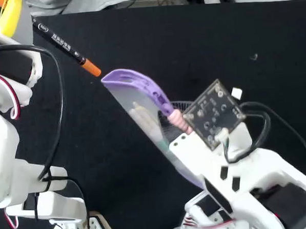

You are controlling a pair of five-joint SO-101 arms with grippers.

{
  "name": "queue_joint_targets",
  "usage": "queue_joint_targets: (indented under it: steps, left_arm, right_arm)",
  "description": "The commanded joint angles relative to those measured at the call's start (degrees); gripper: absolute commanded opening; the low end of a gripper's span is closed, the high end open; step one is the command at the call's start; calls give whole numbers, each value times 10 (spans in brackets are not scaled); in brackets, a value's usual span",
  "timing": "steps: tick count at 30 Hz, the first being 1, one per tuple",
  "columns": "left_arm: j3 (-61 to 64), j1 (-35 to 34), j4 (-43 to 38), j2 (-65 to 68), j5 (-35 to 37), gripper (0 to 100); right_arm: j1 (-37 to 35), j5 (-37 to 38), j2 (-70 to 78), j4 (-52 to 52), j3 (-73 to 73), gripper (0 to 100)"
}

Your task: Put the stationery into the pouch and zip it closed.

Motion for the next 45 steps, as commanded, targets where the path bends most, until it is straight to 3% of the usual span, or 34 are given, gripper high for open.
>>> queue_joint_targets:
  steps: [1,11,14,18,36,45]
  left_arm:
    - [-11,-4,1,-11,-6,30]
    - [-10,-3,11,-7,-6,30]
    - [-5,24,12,-7,-18,30]
    - [65,54,12,-16,-32,29]
    - [252,56,10,-132,1,30]
    - [301,165,5,-131,1,30]
  right_arm:
    - [-48,2,5,-4,-7,11]
    - [-57,5,4,-4,-43,11]
    - [-56,5,4,-5,-58,11]
    - [-56,5,4,-5,-75,11]
    - [-58,2,5,-9,-115,11]
    - [-58,1,5,-19,-116,11]
